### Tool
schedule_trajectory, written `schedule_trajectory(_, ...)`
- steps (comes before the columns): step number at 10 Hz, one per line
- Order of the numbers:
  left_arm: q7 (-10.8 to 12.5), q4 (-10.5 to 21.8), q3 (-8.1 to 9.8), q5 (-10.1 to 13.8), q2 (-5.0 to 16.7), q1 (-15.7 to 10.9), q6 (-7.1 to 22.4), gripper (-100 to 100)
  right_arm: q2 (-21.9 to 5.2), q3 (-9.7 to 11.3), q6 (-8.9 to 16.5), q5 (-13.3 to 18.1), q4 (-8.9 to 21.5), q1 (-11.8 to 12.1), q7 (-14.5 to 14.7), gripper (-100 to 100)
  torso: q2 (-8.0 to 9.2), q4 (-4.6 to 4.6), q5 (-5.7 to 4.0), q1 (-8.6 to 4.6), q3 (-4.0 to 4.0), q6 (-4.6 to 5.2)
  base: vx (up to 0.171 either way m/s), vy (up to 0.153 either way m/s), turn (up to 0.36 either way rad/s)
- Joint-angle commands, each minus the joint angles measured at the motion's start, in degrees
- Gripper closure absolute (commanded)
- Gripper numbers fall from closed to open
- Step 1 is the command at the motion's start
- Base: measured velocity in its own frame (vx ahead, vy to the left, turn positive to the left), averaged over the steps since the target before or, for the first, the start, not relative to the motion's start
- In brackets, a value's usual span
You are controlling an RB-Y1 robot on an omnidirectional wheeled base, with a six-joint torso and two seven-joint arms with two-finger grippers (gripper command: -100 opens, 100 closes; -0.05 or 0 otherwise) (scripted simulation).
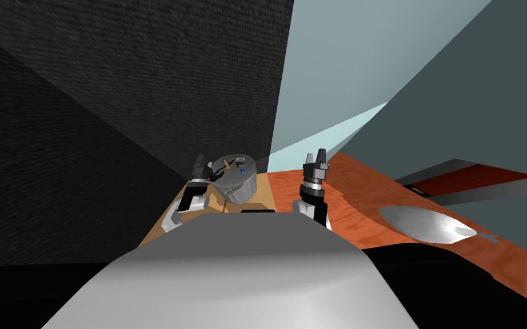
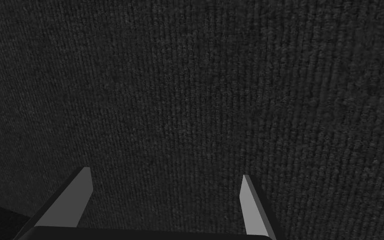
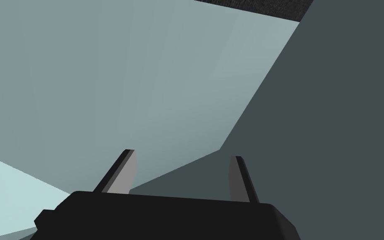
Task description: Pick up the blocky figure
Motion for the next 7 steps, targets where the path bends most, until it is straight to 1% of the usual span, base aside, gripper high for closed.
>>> schedule_trajectory(1,-0.22,2.49,0.57,0.64,0.73,-0.28,0.07,-100,0.0,0.0,0.0,0.0,0.0,0.0,0.0,0,0.0,0.0,0.0,0.0,0.0,0.0,-0.062,-0.082,-0.099)
schedule_trajectory(2,-0.79,4.88,1.68,1.88,2.08,-1.71,0.96,-100,0.0,-0.01,0.0,0.0,0.0,0.01,0.0,0,-0.01,0.0,0.01,0.08,0.0,-0.03,-0.056,-0.108,-0.175)
schedule_trajectory(3,-0.79,5.81,1.68,1.88,2.08,-1.71,0.96,-100,0.0,0.0,0.0,0.0,0.0,0.0,0.0,0,-0.01,0.0,0.0,0.0,0.0,-0.01,-0.041,-0.086,-0.074)
schedule_trajectory(4,-1.42,7.42,2.78,3.18,3.43,-3.17,1.9,-100,0.0,-0.01,0.0,0.0,0.0,0.01,0.0,0,-0.05,-0.01,0.01,0.08,-0.03,-0.04,-0.046,-0.106,-0.142)
schedule_trajectory(5,-1.42,9.26,2.78,3.18,3.43,-3.17,1.9,-100,0.0,0.0,0.0,0.0,0.0,0.0,0.0,0,-0.07,-0.01,0.0,0.03,-0.03,-0.01,-0.026,-0.087,-0.114)
schedule_trajectory(6,-2.1,11.55,3.87,4.53,4.78,-4.67,2.9,-100,0.0,-0.01,0.0,0.0,0.0,0.01,0.0,0,-0.11,-0.02,0.01,0.09,-0.06,-0.04,-0.025,-0.103,-0.18)
schedule_trajectory(7,-2.1,12.84,3.87,4.53,4.78,-4.67,2.9,-100,0.0,0.0,0.0,0.0,0.0,0.01,0.0,0,-0.11,-0.02,0.0,0.04,-0.06,-0.02,-0.028,-0.082,-0.074)
